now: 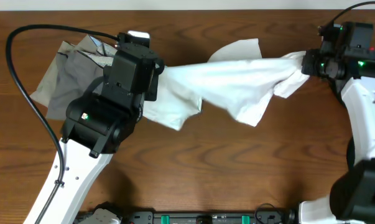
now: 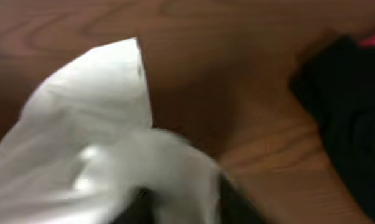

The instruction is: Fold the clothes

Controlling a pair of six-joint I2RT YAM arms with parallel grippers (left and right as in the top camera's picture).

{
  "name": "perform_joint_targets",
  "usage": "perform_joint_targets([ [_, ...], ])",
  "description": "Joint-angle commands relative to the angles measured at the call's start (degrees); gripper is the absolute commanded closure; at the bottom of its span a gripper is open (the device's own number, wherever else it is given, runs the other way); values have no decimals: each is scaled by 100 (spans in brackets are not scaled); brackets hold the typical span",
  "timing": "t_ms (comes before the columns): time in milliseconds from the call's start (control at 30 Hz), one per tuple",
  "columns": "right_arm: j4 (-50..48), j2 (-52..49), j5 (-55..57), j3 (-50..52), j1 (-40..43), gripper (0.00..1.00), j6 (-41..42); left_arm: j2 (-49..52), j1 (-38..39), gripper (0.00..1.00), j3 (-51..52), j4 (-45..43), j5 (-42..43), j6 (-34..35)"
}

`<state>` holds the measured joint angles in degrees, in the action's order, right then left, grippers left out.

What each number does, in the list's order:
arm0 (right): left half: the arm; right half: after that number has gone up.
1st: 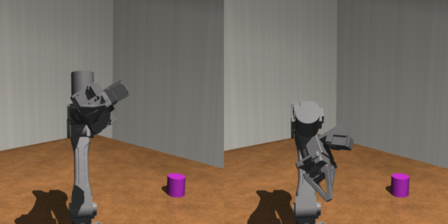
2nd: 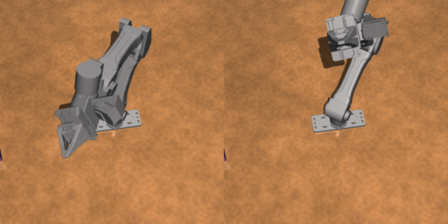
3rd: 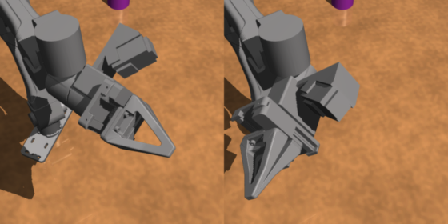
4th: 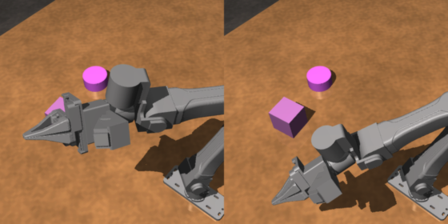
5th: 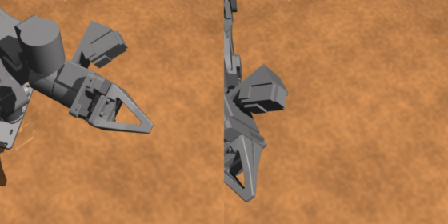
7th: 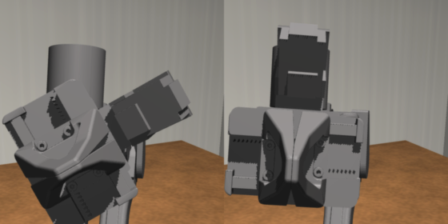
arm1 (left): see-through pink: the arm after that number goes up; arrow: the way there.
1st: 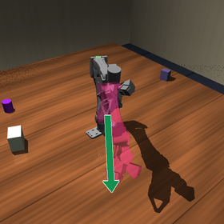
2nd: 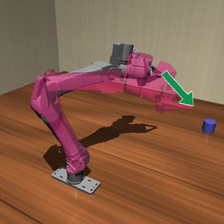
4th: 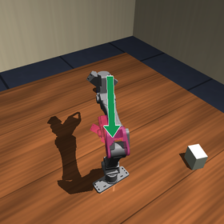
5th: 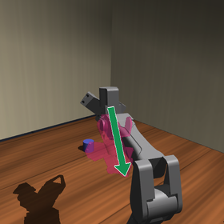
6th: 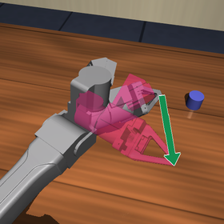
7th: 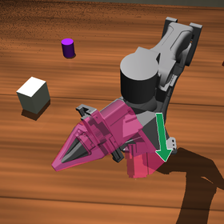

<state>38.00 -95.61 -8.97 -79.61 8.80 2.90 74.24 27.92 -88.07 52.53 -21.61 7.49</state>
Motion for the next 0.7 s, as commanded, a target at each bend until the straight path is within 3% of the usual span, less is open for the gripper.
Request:
perform_joint_targets([
  [0,192,-317,-260,17,31,50,22,33,-52,94,-116,15,-160,-35],
  [233,1384,-238,-1738,17,-251,53,-538,61,-55,94,-116,4,-162,-39],
  [400,2315,-214,-1738,35,-887,51,-839,61,-55,94,-116,-31,-162,-125],
  [533,2507,-214,-1709,219,-1585,50,-822,63,-55,94,-116,-31,-162,-127],
  [667,2404,-223,-1016,710,-2371,45,-184,63,-52,94,-116,-28,-162,-125],
])
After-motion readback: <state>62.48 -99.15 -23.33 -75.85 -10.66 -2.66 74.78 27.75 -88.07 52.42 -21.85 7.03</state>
